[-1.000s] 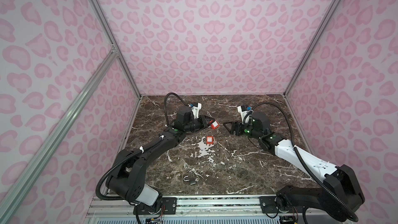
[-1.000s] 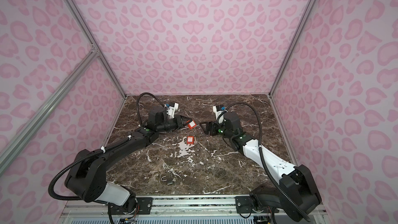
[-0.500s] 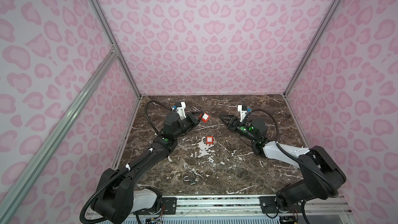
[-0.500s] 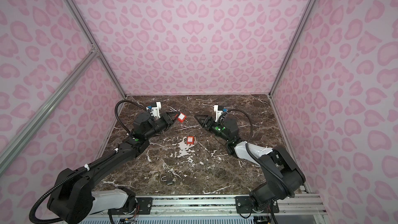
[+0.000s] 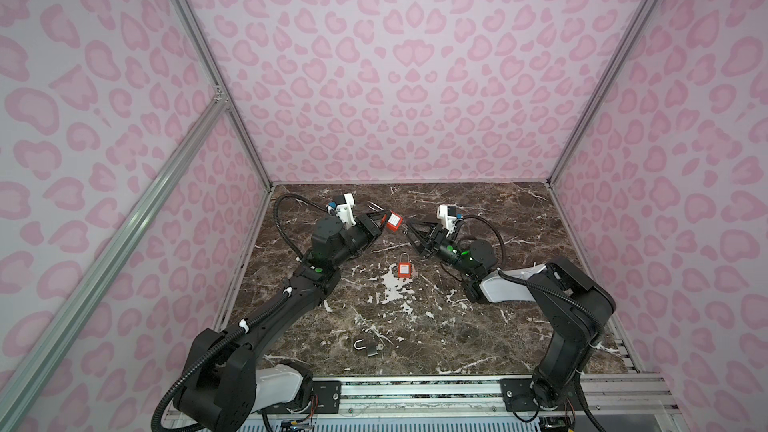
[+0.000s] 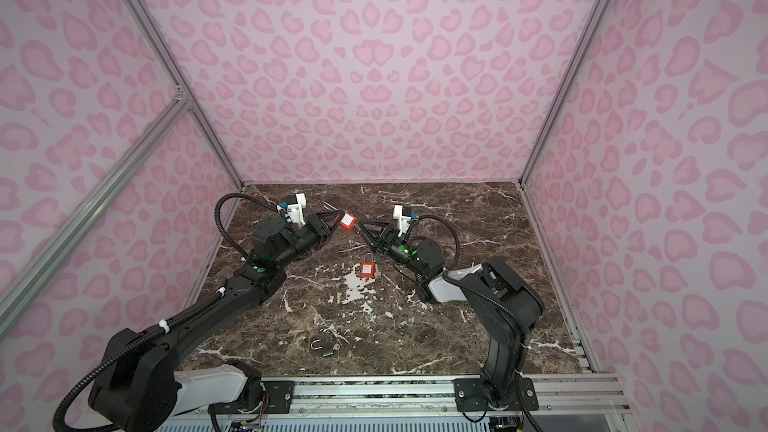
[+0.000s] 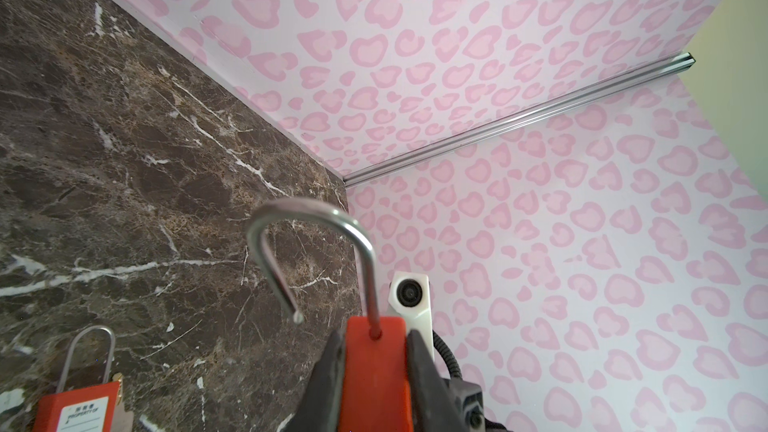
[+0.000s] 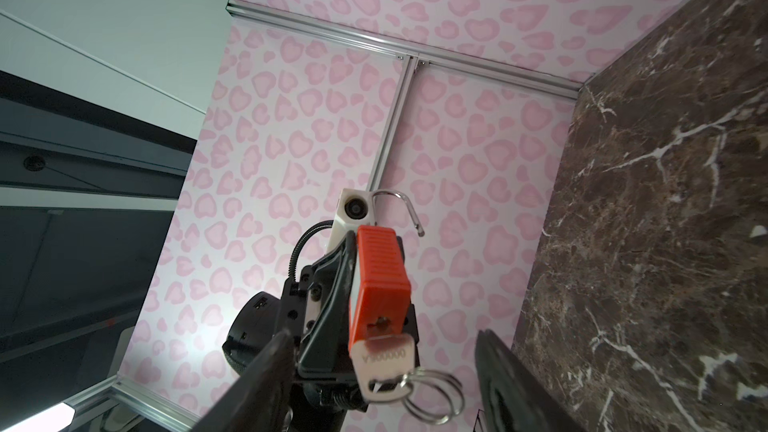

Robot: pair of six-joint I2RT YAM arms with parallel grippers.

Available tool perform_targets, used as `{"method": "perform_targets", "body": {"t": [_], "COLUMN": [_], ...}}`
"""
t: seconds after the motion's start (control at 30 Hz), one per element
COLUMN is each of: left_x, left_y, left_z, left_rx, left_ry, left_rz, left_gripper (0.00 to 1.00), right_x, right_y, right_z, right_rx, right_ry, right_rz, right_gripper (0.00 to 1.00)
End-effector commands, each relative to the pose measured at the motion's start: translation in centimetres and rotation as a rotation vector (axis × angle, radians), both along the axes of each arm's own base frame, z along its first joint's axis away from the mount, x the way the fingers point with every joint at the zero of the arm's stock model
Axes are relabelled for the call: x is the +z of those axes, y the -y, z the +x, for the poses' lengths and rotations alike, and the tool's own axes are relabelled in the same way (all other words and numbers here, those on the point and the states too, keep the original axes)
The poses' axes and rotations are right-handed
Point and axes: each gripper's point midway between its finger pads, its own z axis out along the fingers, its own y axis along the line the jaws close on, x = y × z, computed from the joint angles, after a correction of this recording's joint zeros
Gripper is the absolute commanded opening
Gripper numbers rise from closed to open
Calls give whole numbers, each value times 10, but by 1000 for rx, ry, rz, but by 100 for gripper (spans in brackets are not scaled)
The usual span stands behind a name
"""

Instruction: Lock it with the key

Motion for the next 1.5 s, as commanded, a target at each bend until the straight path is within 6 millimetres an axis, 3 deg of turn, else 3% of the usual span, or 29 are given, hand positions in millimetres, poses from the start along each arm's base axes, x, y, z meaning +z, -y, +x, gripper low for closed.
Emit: {"method": "perform_targets", "body": {"t": [0.0,0.13,0.4,0.7,1.2,1.33,1.47], "left_x": [16,16,16,13,15,17,17], "left_y": [-1,0,0,-1,-3,-1,-1], "left_z": [0,0,-2,-3,-7,-8,-9], "left_rx": [1,-5,-8,-8,-8,-18,-21], "left_ry": [57,57,60,57,77,81,85], "left_rz": [-32,-33,-32,-31,-17,-12,-7], "left_gripper": [4,4,4,4,5,11,29], "right_x": [6,7,8,8,12,12,11], "right_y": [-6,-16,-21,-25,-27,-26,-26], "right_z": [-6,-9,-6,-5,-5,-5,-6], "right_rx": [25,47,57,65,80,80,84], "right_ry": [25,24,18,18,25,26,24], "right_rz": [21,29,47,58,72,77,75], "right_gripper": [71,67,48,44,25,17,13]}}
